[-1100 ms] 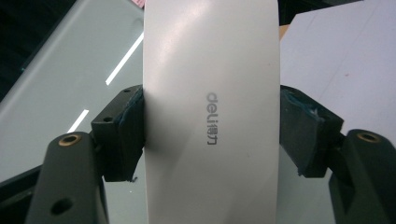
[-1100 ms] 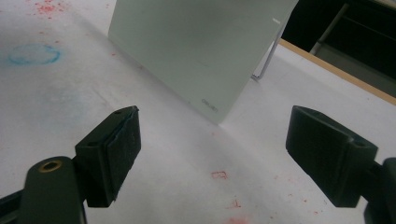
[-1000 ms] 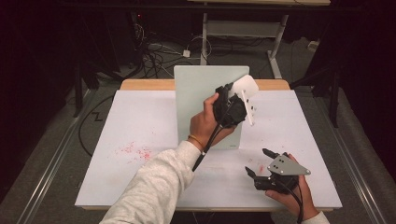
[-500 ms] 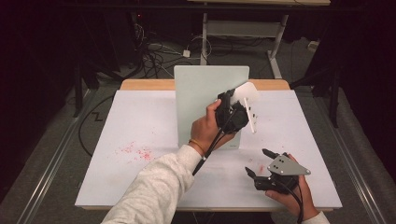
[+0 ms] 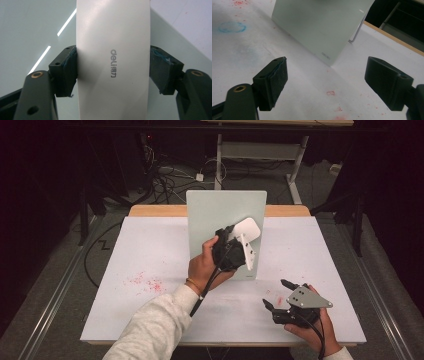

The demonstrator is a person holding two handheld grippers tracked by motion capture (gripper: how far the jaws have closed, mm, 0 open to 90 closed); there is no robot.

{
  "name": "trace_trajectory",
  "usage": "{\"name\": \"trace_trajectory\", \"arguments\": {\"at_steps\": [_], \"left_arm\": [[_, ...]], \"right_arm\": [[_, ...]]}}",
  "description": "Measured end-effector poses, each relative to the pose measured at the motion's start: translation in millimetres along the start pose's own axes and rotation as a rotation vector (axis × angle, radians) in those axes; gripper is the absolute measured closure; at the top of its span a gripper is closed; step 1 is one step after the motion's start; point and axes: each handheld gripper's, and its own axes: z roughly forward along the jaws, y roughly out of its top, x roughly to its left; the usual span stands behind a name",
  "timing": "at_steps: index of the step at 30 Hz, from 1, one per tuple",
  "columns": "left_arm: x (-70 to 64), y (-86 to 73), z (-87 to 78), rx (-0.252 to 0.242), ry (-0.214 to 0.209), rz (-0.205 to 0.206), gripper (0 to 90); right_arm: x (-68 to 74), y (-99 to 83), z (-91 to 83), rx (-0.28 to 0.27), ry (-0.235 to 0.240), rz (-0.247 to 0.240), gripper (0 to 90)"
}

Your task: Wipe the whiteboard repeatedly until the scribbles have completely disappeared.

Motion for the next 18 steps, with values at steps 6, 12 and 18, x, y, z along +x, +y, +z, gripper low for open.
{"name": "trace_trajectory", "arguments": {"at_steps": [6,12,18], "left_arm": [[14.8,-28.4,-9.4,0.022,0.043,-0.03,29.1],[32.2,-43.0,-15.9,0.034,0.075,-0.055,29.1],[45.1,-47.6,-18.9,0.032,0.098,-0.077,29.1]], "right_arm": [[1.3,0.1,1.2,0.006,0.0,-0.001,19.3],[1.9,0.0,2.0,0.01,0.001,-0.004,19.4],[1.3,-0.1,1.7,0.008,-0.002,-0.002,19.4]]}}
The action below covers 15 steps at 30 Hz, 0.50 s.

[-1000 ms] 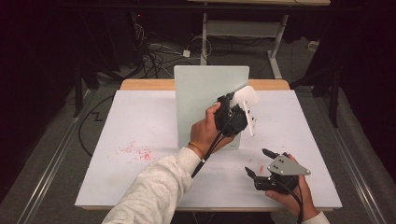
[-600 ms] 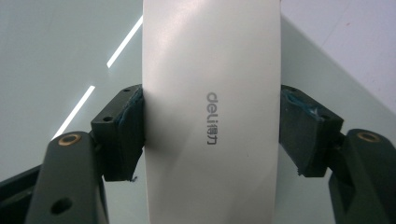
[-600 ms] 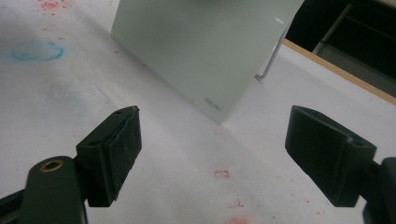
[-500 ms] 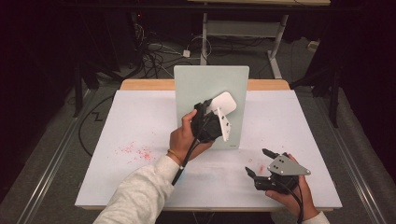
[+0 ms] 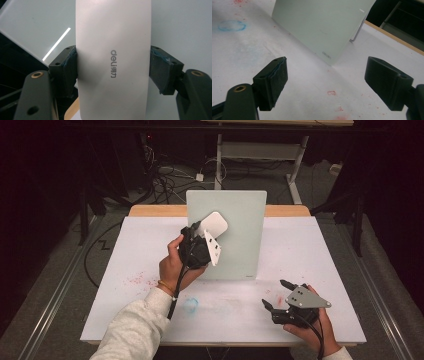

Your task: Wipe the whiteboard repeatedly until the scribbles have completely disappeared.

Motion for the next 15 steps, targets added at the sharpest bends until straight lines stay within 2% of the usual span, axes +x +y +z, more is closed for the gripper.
{"name": "trace_trajectory", "arguments": {"at_steps": [2,8,13,15], "left_arm": [[2.4,-0.9,0.1,-0.004,0.011,-0.011,29.1],[12.2,-2.3,-1.3,-0.001,0.017,0.002,29.1],[39.1,-3.3,-4.0,-0.008,0.026,-0.07,29.1],[49.4,-2.7,-4.9,-0.007,0.042,-0.092,29.1]], "right_arm": [[0.1,0.0,-0.3,0.0,0.001,0.0,19.4],[0.1,-0.3,0.4,0.003,0.002,-0.001,19.4],[0.4,-0.3,0.5,0.004,0.003,-0.002,19.4],[0.4,-0.3,0.8,0.006,0.003,-0.001,19.4]]}}
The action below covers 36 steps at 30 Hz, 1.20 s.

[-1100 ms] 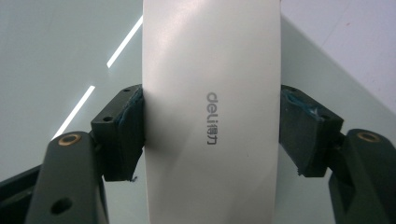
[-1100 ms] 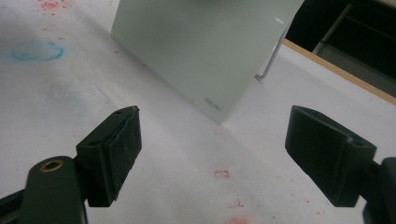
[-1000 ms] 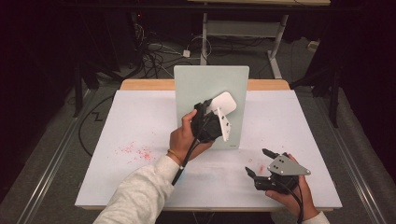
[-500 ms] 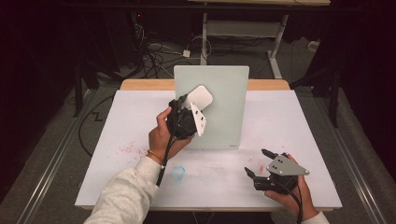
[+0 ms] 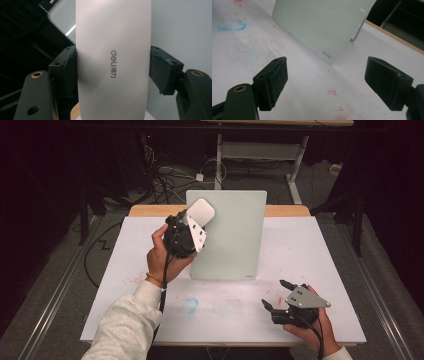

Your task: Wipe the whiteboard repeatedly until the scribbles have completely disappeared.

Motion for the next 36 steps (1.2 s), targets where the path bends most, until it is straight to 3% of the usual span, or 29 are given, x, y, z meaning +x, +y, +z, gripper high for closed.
{"name": "trace_trajectory", "arguments": {"at_steps": [4,7,11,15,16,19,22,30,36], "left_arm": [[14.7,1.7,-0.6,-0.003,-0.007,-0.055,29.1],[9.5,-2.5,0.1,0.005,0.0,-0.058,29.1],[-8.5,-13.3,0.2,0.011,0.006,-0.023,29.1],[-24.2,-21.1,-1.6,0.029,-0.016,0.032,29.1],[-25.2,-22.5,-2.4,0.029,-0.031,0.03,29.1],[-21.3,-25.1,-4.8,0.024,-0.085,-0.031,29.1],[-17.4,-26.1,-8.4,0.016,-0.111,-0.07,29.1],[-15.5,-35.7,-21.8,0.0,-0.19,-0.116,29.1],[-12.5,-45.8,-25.1,0.015,-0.237,-0.119,29.1]], "right_arm": [[0.9,0.3,0.5,0.002,0.003,-0.004,19.4],[1.0,0.3,0.6,0.002,0.006,-0.006,19.4],[1.1,-0.1,1.0,0.004,0.006,-0.005,19.4],[1.2,0.1,0.5,0.002,0.007,-0.003,19.4],[1.1,0.1,0.5,0.001,0.007,-0.004,19.4],[1.0,-0.1,0.8,0.004,0.007,-0.003,19.5],[1.4,-0.2,1.0,0.005,0.007,-0.005,19.5],[1.0,-0.7,1.7,0.004,0.008,-0.005,19.5],[1.9,-0.8,2.7,0.009,0.006,-0.005,19.5]]}}
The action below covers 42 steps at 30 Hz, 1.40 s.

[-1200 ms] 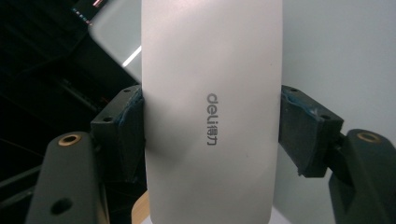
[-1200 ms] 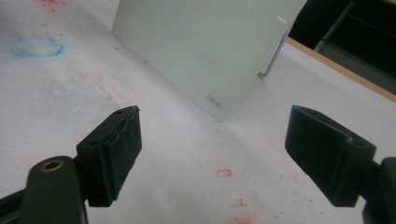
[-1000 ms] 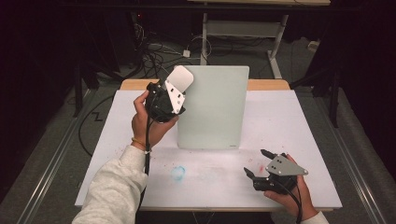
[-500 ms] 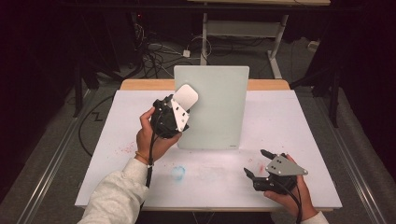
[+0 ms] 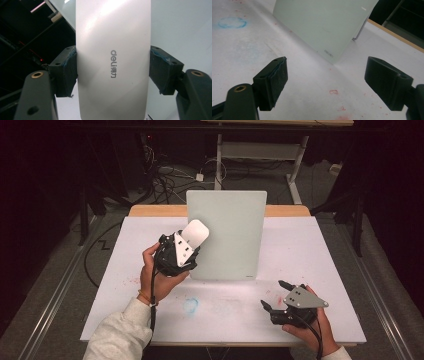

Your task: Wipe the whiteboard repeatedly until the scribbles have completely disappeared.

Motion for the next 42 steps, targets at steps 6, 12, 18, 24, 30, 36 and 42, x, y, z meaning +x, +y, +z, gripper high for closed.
{"name": "trace_trajectory", "arguments": {"at_steps": [6,12,18,24,30,36,42], "left_arm": [[2.3,-6.7,-5.2,0.005,-0.042,0.007,29.1],[-1.4,-11.4,-5.6,0.018,-0.096,0.029,29.1],[-8.5,-14.2,-6.7,0.026,-0.138,0.048,29.1],[-17.2,-16.2,-8.1,0.037,-0.174,0.076,29.1],[-23.7,-18.3,-10.8,0.042,-0.22,0.104,29.1],[-28.4,-20.4,-10.6,0.045,-0.289,0.116,29.1],[-36.7,-21.4,-9.6,0.058,-0.346,0.15,29.1]], "right_arm": [[-1.2,-0.5,-0.3,-0.001,-0.004,0.002,19.5],[-3.1,-0.4,-1.0,-0.005,-0.015,0.009,19.4],[-4.7,-0.5,-0.5,-0.005,-0.019,0.006,19.5],[-5.4,-0.8,-0.5,-0.004,-0.022,0.01,19.4],[-5.8,-0.8,0.0,-0.001,-0.024,0.012,19.4],[-6.9,-1.0,-0.3,-0.003,-0.029,0.015,19.4],[-8.1,-1.7,-0.2,0.001,-0.032,0.018,19.4]]}}
